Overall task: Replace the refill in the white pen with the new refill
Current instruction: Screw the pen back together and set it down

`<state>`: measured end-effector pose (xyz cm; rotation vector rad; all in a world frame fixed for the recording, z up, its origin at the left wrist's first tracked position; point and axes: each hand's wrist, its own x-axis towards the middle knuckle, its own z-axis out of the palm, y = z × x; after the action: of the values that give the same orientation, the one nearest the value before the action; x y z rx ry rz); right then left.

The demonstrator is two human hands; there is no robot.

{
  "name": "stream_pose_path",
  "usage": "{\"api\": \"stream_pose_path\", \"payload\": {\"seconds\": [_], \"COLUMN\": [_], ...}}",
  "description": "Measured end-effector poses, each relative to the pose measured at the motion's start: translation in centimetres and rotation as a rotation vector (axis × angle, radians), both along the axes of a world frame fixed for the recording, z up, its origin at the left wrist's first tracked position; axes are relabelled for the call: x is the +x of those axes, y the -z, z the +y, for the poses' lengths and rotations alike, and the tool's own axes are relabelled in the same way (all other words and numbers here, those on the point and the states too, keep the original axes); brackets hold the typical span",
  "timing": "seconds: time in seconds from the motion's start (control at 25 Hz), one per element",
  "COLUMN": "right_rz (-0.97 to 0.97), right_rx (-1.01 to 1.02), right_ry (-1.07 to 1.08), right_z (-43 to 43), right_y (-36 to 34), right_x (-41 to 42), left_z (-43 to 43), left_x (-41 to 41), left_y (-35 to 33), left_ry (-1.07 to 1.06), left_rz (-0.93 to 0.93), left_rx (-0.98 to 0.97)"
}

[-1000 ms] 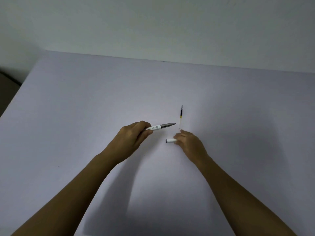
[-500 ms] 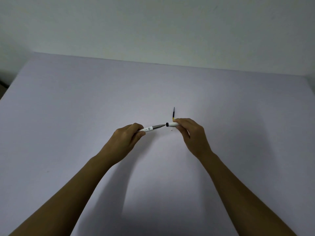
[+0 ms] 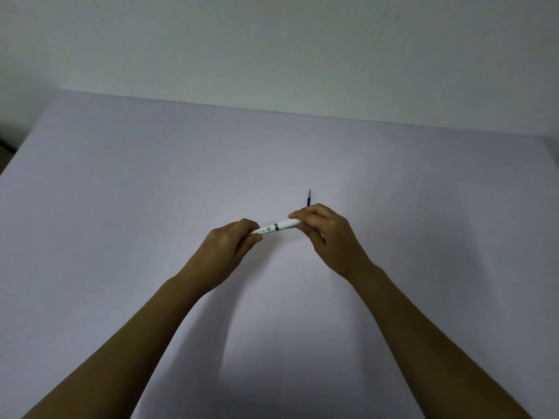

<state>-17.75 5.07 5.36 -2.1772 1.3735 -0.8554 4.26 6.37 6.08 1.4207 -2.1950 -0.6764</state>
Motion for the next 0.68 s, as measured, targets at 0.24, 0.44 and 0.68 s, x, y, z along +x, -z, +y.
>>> {"api": "stream_pose_path", "payload": {"seconds": [0.24,0.44,0.68], "right_rz": [0.011,-0.028,0.320], "right_rx": [0.101,0.339,0.480], "right_ry": [-0.090,0.097,0.343], "right_z": [-1.3,-1.2,-0.9], "right_y": [0.3,4.3,10.8], "right_x": [0.2,0.0,-2.6], "left_z": [0.3,-1.4,-4.1], "left_x": [-0.5,-2.0,-5.1], "left_y": [1.1,3.5,6.8], "left_ry": [-0.057,-0.033,-0.276], "left_rz": [0.005,-0.416,-0.317], "left_rx": [0.024,0.069,0.259]}}
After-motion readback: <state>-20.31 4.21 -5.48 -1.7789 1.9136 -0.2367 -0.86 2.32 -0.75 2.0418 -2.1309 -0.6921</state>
